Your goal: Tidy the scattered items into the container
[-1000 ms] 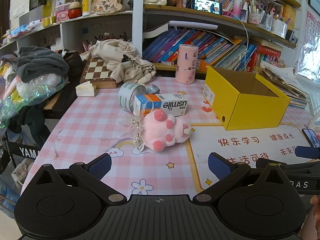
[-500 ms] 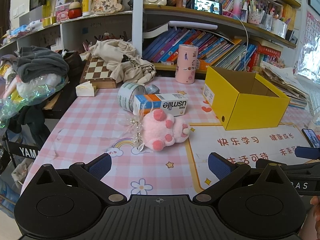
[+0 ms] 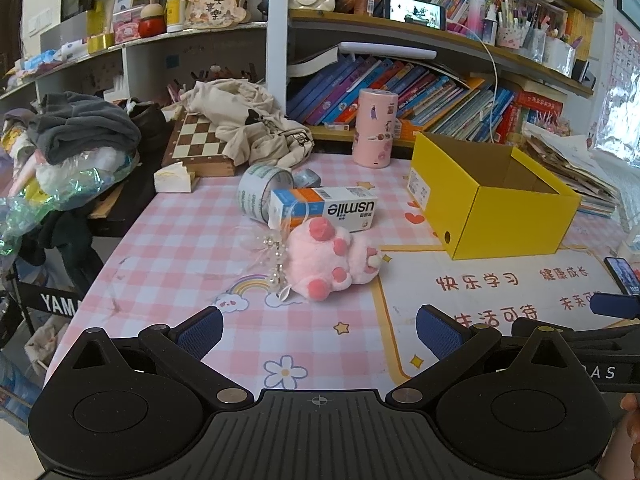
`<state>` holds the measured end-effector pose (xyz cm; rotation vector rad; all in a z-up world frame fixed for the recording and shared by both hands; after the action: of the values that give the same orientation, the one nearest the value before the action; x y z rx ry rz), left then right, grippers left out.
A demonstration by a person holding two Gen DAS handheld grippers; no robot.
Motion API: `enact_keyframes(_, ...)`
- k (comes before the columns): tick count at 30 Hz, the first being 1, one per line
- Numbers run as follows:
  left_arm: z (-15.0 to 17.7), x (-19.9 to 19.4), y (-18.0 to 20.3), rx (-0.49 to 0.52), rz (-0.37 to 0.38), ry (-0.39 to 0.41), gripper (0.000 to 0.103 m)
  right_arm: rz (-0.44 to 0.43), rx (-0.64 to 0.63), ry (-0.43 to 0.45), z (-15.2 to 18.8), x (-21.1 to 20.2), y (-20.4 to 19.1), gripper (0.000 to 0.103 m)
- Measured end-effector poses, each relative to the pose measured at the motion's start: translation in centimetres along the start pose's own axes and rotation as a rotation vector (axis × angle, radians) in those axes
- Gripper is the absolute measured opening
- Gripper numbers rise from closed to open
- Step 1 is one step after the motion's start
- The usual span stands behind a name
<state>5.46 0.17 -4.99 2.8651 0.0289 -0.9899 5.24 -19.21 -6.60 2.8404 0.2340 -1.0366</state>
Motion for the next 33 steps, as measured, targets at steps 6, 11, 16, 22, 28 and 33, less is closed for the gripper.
enact_keyframes(6, 0.0, -0.05, -0.07, 0.0, 0.003, 0.0, 0.103, -0.001, -0.003, -0.001, -0.01, 0.03, -0.11, 0.103)
enact_keyframes(11, 0.04, -0.06, -0.06, -0.001, 0.001, -0.002, 0.103, -0.001, -0.004, 0.0, 0.03, 0.05, -0.19, 0.103)
enact_keyframes(16, 0.09, -0.14, -0.02, 0.0, 0.0, -0.002, 0.103, -0.002, -0.003, -0.002, 0.05, 0.11, -0.13, 0.103)
enact_keyframes(22, 0.12, -0.26, -0.11, -0.002, -0.001, 0.0, 0.103, -0.007, -0.006, -0.001, 0.13, 0.13, -0.31, 0.103)
enact_keyframes(28, 0.06, -0.33, -0.25, -0.003, 0.002, 0.005, 0.103, -0.011, -0.011, -0.002, 0.1, 0.15, -0.58, 0.103)
enact_keyframes(33, 0.06, -0.36, -0.51, -0.006, -0.001, 0.006, 0.103, -0.014, -0.018, 0.0, 0.01, 0.09, -0.89, 0.103)
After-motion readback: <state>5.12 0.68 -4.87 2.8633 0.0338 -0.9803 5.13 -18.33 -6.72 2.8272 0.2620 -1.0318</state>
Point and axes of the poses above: each gripper's, at about its wrist camera, not at the fingertips, and x roughly the way its jaws point, y to its right, z to its underside, the point moved 8 cm from there along x, roughly the way its jaws point, and after that the axes turned 4 degrees about -x, right-handed, at the moved point
